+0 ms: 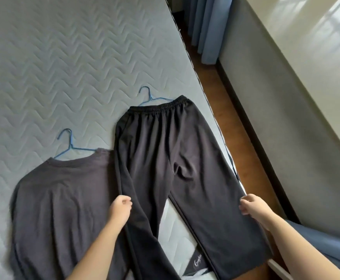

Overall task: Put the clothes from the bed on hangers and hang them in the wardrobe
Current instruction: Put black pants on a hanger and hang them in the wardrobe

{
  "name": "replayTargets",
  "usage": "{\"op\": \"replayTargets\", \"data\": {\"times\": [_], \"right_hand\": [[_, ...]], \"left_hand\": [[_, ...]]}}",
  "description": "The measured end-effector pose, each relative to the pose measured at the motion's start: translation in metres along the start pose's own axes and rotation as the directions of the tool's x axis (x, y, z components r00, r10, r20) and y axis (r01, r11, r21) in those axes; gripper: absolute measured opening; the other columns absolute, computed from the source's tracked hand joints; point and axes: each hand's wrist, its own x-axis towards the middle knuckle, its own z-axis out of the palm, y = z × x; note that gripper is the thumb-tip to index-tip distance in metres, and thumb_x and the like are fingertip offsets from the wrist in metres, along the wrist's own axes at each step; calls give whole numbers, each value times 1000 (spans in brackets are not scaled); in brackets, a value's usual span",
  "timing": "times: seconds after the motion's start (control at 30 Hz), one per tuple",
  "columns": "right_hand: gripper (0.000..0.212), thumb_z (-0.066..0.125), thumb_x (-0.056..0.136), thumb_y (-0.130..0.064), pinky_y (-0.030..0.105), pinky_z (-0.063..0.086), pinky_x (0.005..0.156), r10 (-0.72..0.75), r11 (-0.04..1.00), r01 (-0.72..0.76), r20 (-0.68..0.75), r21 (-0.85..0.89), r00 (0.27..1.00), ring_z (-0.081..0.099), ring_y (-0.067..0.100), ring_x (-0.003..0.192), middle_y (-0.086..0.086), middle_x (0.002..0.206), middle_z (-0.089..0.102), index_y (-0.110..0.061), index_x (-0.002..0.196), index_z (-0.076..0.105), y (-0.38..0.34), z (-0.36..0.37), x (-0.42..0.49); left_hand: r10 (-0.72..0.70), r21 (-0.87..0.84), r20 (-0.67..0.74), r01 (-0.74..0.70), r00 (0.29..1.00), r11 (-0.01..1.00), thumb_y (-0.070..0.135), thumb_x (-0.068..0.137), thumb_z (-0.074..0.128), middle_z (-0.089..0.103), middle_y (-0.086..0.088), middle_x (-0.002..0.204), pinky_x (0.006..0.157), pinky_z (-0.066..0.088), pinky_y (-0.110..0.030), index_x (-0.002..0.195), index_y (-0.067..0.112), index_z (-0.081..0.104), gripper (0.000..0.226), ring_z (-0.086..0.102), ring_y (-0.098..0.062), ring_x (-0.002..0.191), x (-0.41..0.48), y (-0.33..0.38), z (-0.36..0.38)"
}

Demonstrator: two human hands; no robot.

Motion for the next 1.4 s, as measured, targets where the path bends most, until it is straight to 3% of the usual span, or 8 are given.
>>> {"op": "replayTargets", "data": {"times": [0.13, 0.37, 0.5, 0.7, 0.87, 1.03, 1.13, 1.4], "right_hand": [[17, 46, 87, -10, 48, 51, 87, -104, 991, 106, 26, -83, 994, 66, 38, 86, 9, 71, 65, -17, 75, 57, -78, -2, 81], [21, 48, 90, -17, 27, 41, 78, -246, 953, 237, -22, -190, 969, 59, 25, 92, 11, 97, 64, -9, 106, 58, -210, 3, 167], [35, 49, 91, -19, 29, 39, 93, -337, 933, 319, -89, -169, 937, 53, 27, 115, 13, 126, 58, -7, 125, 51, -266, 8, 217], [49, 50, 92, -23, 34, 30, 107, -424, 903, 408, -124, -135, 897, 42, 29, 129, 16, 141, 43, -10, 138, 38, -322, 17, 289], [32, 48, 93, -14, 31, 36, 95, -414, 907, 390, -174, -159, 893, 50, 33, 117, 22, 127, 52, 0, 121, 54, -325, 21, 337], [25, 43, 95, -11, 25, 29, 75, -446, 894, 432, -158, -118, 881, 50, 22, 91, 17, 105, 61, 4, 106, 60, -325, 21, 349], [23, 40, 96, -10, 24, 27, 72, -431, 899, 437, -202, -15, 879, 48, 22, 92, 11, 94, 54, 3, 103, 58, -318, 23, 336], [25, 42, 95, -5, 19, 33, 65, -429, 849, 488, -274, 202, 861, 45, 19, 78, 6, 74, 52, -14, 73, 50, -202, 0, 243]], "left_hand": [[17, -3, -109, -17, 994, 1000, 6, 87, 47, 63, -14, 106, 91, 47, -41, 98, 12, 60, 19, 58, -33, 100, 76, 47, -4], [113, 80, -178, -100, 978, 992, 8, 90, 43, 53, -16, 128, 97, 39, -40, 122, 4, 51, 33, 50, -32, 116, 178, 127, -17], [196, 212, -104, -171, 975, 962, 19, 92, 46, 39, -13, 144, 107, 32, -41, 138, 10, 35, 48, 39, -30, 130, 233, 155, -22], [95, 96, -152, -81, 984, 992, 36, 87, 54, 50, -14, 121, 95, 45, -40, 135, 21, 37, 53, 52, -35, 109, 310, 176, -11], [75, -77, -208, -93, 975, 993, 26, 90, 52, 56, -13, 122, 97, 43, -45, 119, 17, 47, 30, 54, -32, 108, 348, 158, -6], [106, -38, -256, -119, 961, 992, 25, 96, 42, 58, -17, 115, 88, 40, -36, 111, 4, 56, 29, 53, -31, 105, 347, 156, -5], [138, -85, -225, -161, 965, 983, 24, 97, 38, 57, -12, 111, 87, 38, -36, 112, 5, 54, 29, 52, -28, 105, 319, 165, -8], [331, 113, -270, -312, 904, 943, 22, 93, 45, 63, -15, 103, 83, 39, -40, 107, 4, 57, 26, 56, -35, 103, 172, 155, -13]]}}
